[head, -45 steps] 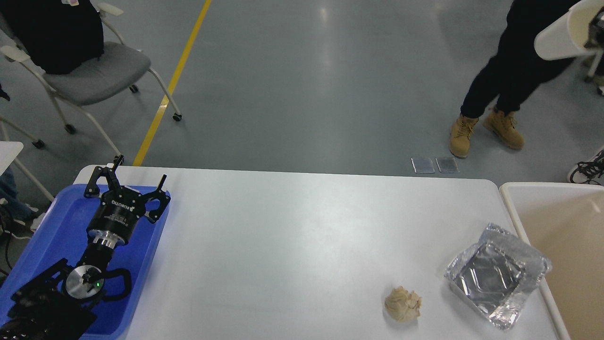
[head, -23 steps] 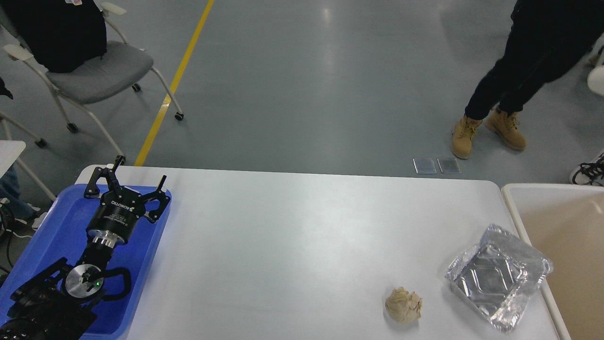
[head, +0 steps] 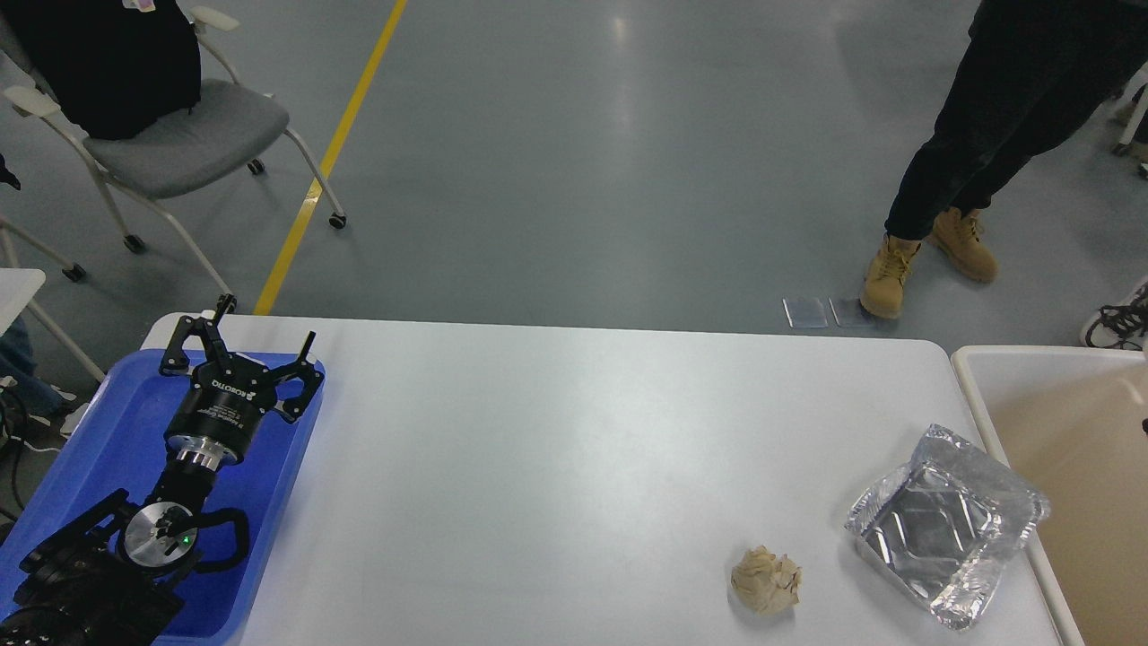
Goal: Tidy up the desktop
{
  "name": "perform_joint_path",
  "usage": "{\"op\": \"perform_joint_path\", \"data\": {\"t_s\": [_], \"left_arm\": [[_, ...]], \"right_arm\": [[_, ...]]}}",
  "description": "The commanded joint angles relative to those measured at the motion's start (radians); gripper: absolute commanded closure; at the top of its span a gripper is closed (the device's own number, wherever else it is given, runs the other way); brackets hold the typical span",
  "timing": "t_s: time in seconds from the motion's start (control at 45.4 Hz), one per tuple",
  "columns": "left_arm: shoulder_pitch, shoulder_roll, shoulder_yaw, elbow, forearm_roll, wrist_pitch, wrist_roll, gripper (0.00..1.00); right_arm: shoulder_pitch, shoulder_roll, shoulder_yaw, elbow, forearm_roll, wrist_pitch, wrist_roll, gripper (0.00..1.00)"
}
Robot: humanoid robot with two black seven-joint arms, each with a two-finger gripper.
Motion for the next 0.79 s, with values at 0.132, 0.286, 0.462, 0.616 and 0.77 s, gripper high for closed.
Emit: {"op": "perform_joint_path", "data": {"t_s": [0.132, 0.286, 0.462, 0.616, 0.77], "left_arm": [[0.0, 0.0, -0.001, 0.0, 0.0, 0.0, 0.0, 0.01], [0.0, 0.0, -0.001, 0.0, 0.0, 0.0, 0.0, 0.01], [0.0, 0.0, -0.001, 0.002, 0.0, 0.0, 0.0, 0.01], [0.0, 0.0, -0.001, 0.002, 0.0, 0.0, 0.0, 0.01], [0.0, 0.0, -0.001, 0.0, 0.0, 0.0, 0.0, 0.01]], "right_arm": [[-0.17, 0.02, 0.079, -0.042, 0.02, 0.04, -0.009, 1.0], [-0.19, 0.036, 0.08, -0.043, 0.024, 0.055, -0.009, 1.0], [-0.203, 0.055, 0.08, -0.043, 0.024, 0.055, -0.007, 1.0], [-0.208, 0.062, 0.082, -0.043, 0.024, 0.055, -0.006, 1.0], [-0.21, 0.066, 0.096, -0.043, 0.03, 0.057, 0.0, 0.0]]}}
